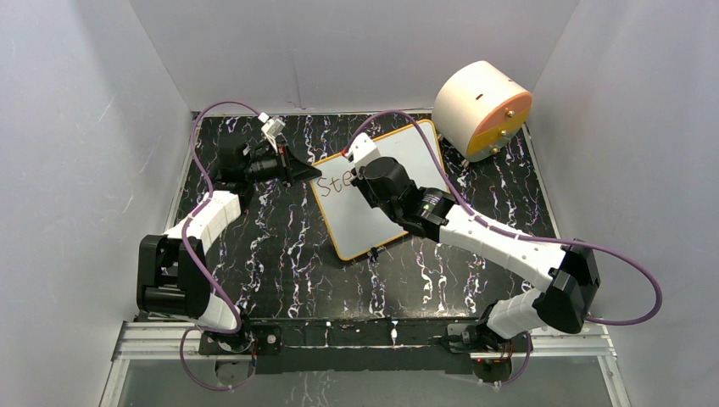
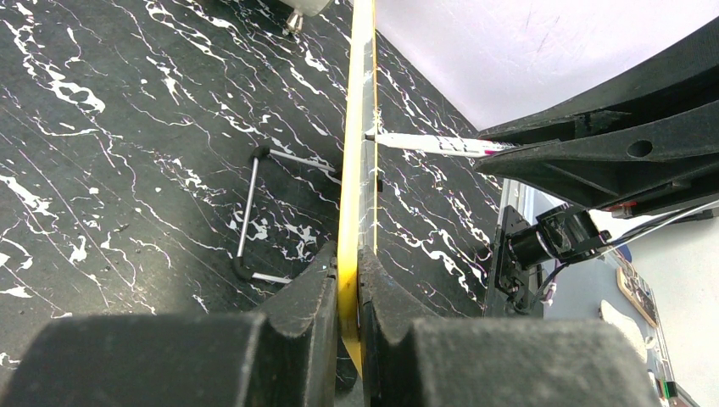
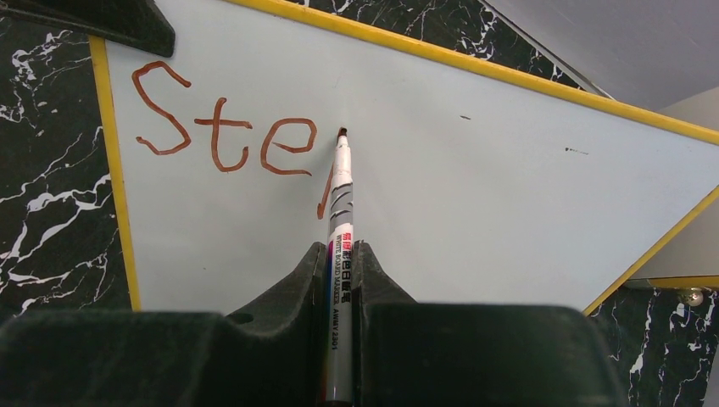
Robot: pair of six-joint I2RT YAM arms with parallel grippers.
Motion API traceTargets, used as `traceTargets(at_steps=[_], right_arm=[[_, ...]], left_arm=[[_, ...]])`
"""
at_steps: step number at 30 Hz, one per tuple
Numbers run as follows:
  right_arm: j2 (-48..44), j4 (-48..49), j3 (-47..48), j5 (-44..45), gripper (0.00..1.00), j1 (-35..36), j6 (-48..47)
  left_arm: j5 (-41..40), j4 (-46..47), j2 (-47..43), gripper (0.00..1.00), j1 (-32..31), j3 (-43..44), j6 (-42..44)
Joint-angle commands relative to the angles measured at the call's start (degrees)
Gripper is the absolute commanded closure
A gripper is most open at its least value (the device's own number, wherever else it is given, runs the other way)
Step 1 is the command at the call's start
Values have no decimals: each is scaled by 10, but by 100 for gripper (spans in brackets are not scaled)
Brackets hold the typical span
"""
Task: Write a sentence on the whiteboard
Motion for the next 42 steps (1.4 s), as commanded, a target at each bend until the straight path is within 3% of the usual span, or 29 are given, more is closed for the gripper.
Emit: traceTargets(at_steps=[1,27,42], right_arm=[[6,30,9,9,100,-4,-3],[-11,-3,-20,48,100,-16,27],[-19,-31,-31,-5,100,-16,40]], left_arm=[[-13,-71,27,100,-21,-16,36],[-14,-71,29,100,-22,-16,36],[-16,-75,32,100,-25,-15,38]])
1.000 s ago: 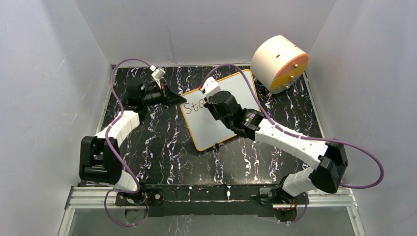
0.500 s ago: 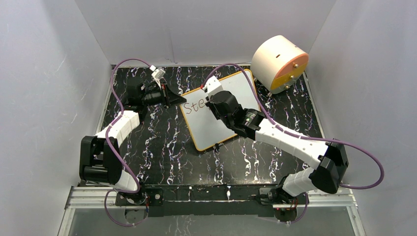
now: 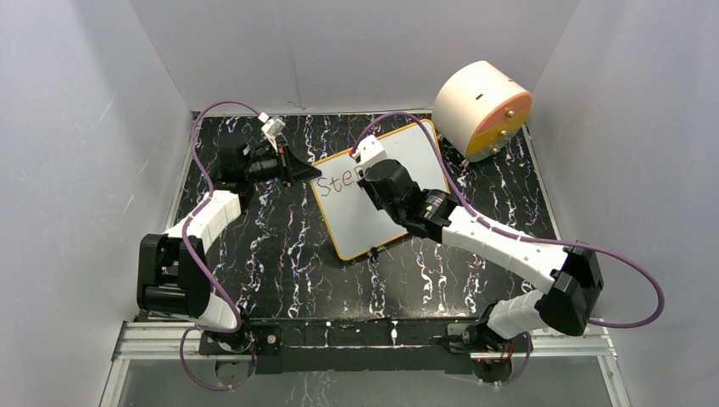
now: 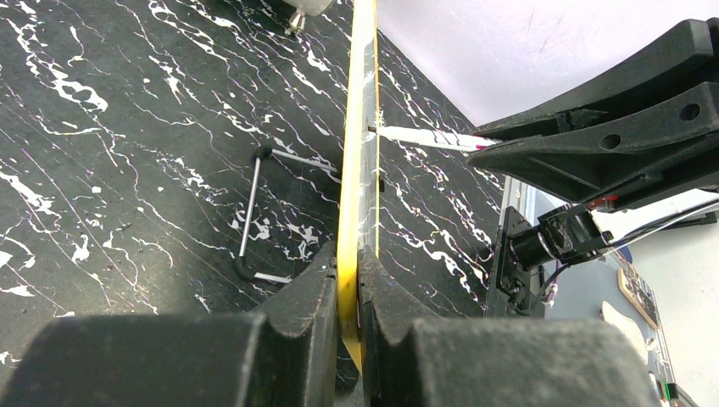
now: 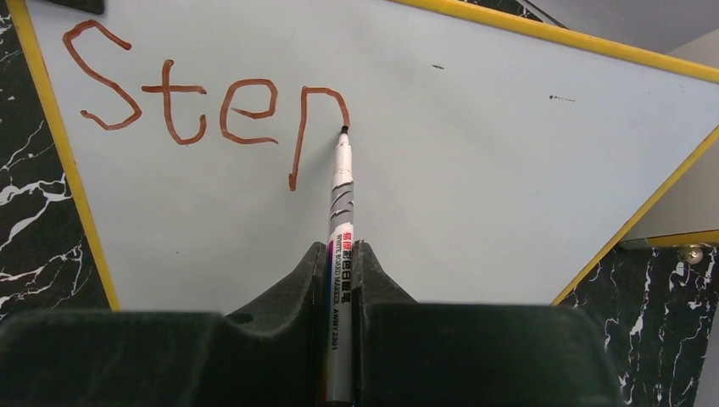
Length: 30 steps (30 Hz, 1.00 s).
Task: Write a sentence on the whiteboard
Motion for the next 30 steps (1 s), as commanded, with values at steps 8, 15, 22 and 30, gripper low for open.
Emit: traceTargets(at_steps=[8,15,22,30], right_arm=[[-3,-20,-4,-59,100,-4,16],[0,-15,0,-74,100,-5,16],[-1,-4,0,-77,100,-4,16],[-36,9,-16,-45,100,-4,14]], left_arm=[[-14,-76,30,100,-25,-15,37],[-15,-76,31,100,-26,-15,37],[-16,-76,31,100,-25,-14,37],[-21,-85,31,100,-26,-11,42]])
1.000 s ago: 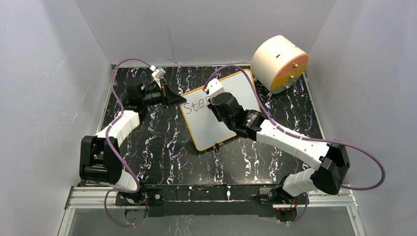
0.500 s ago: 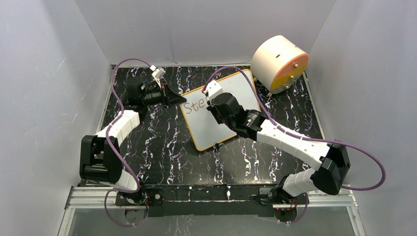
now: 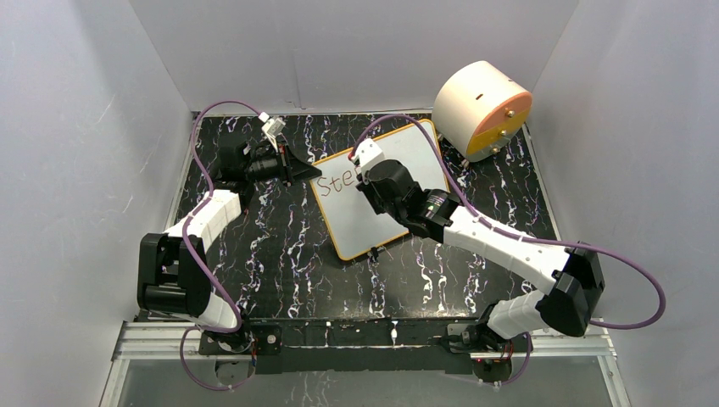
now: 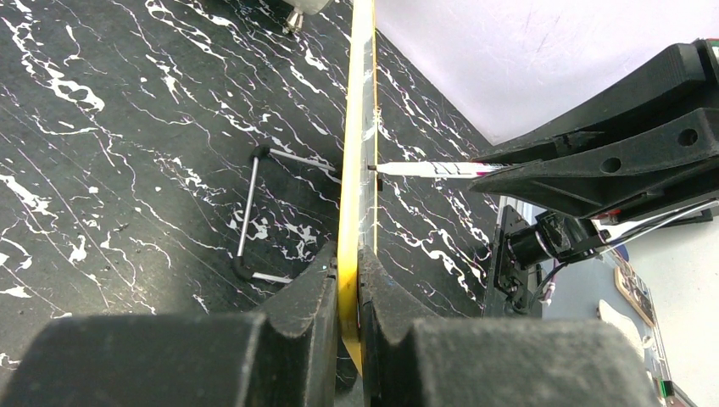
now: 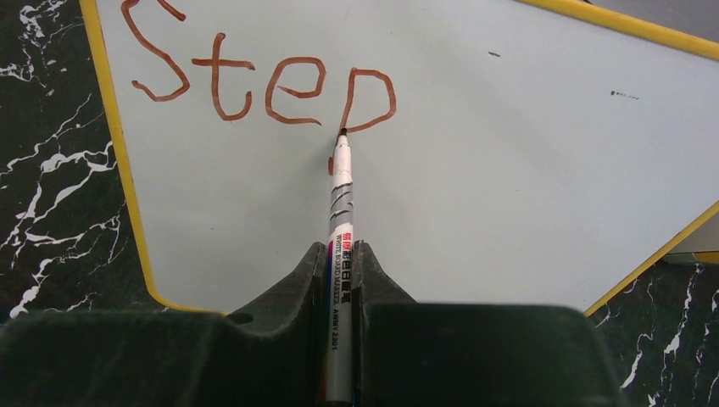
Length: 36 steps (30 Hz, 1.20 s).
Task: Write a sentence on the whiteboard
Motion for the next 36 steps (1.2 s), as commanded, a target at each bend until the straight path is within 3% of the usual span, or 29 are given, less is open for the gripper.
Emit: traceTargets(at_steps=[1,16,36], right_arm=[[-39,27,-18,24,100,-4,5],[-97,20,-58,40,100,-49,-2],[-82,58,-27,31,100,-86,-33]], left_arm=[[-23,-83,27,100,-26,-15,43],[-30,-97,32,100,-25,-9,49],[-28,-102,36,100,-25,-6,48]])
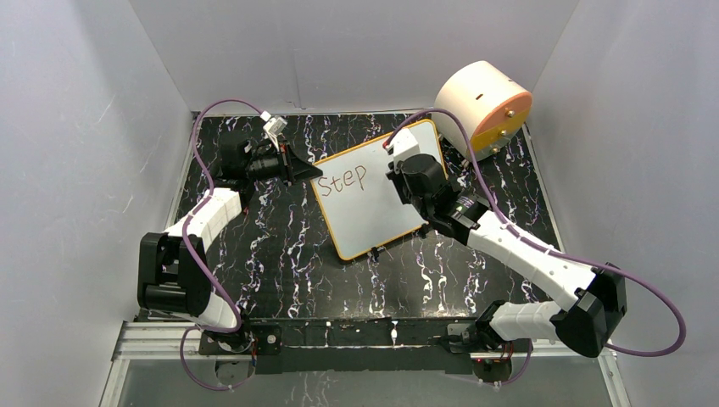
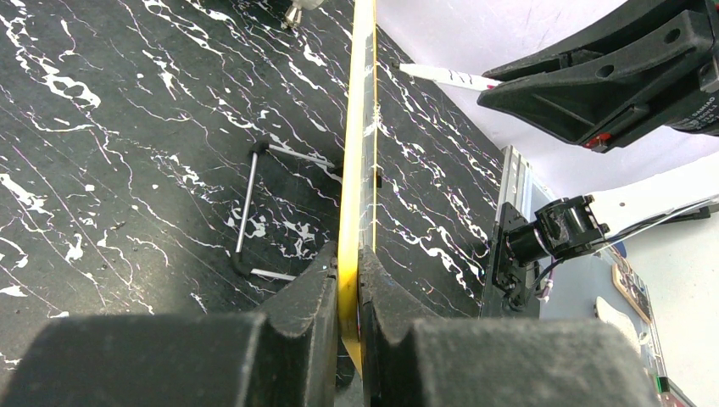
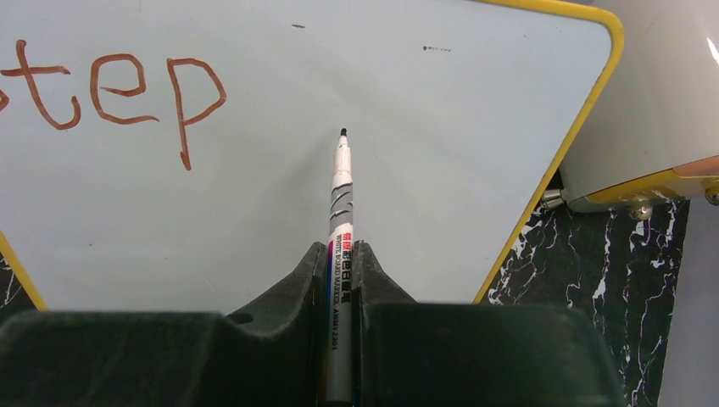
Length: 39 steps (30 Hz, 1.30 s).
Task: Write a sentence on the whiteboard
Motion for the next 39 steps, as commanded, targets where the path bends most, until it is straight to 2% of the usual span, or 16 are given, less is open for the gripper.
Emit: traceTargets(at_steps=[1,27,39], right_arm=[[1,40,36,-3,100,-14,-14],[47,78,66,-49,100,-41,-36],[58,40,79,-73,100,-41,-41]], left_arm=[[-27,-78,34,100,-22,-18,39],[-24,-80,39,100,-22,-16,40],[-26,-82,41,100,-22,-16,42]])
